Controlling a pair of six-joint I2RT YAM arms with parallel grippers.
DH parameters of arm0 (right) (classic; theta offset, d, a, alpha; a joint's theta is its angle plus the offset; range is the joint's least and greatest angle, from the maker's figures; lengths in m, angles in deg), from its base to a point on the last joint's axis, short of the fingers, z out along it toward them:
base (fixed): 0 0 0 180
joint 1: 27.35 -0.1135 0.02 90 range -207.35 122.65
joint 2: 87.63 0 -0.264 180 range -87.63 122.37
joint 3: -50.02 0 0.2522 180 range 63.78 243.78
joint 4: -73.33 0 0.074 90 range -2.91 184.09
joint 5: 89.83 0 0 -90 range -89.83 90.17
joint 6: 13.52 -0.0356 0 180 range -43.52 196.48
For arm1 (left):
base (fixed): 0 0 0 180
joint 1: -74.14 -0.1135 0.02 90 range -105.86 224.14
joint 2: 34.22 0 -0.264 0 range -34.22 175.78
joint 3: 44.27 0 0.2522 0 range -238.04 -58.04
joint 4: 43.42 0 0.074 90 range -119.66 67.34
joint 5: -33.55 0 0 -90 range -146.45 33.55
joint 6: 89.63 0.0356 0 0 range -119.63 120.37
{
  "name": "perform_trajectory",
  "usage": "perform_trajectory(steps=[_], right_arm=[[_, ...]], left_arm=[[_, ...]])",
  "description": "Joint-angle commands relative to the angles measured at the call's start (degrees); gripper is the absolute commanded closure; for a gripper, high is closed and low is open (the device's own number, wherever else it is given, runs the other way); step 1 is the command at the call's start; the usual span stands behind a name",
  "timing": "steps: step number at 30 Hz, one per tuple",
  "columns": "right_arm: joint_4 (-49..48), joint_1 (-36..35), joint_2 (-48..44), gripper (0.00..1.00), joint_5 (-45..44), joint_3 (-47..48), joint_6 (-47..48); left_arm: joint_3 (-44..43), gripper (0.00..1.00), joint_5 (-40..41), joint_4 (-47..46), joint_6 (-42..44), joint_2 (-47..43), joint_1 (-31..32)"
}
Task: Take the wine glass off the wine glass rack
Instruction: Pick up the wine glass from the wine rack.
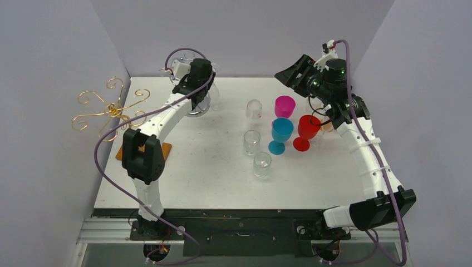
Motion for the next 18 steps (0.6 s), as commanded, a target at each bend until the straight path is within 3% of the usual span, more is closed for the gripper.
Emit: perform_trajectory(steps=[1, 18], right_arm=[[-2.32, 0.53, -1.54, 0.44, 0.78, -0.2, 0.53], [-2.54, 0.84, -1.41, 0.46, 0.98, -0.77, 0.66]], left_arm=[[-3.93, 0.64, -0.76, -2.16, -1.08, 0.61, -0.72], [-3.85, 0.82, -4.27, -4.07, -2.94, 2.15, -1.99]])
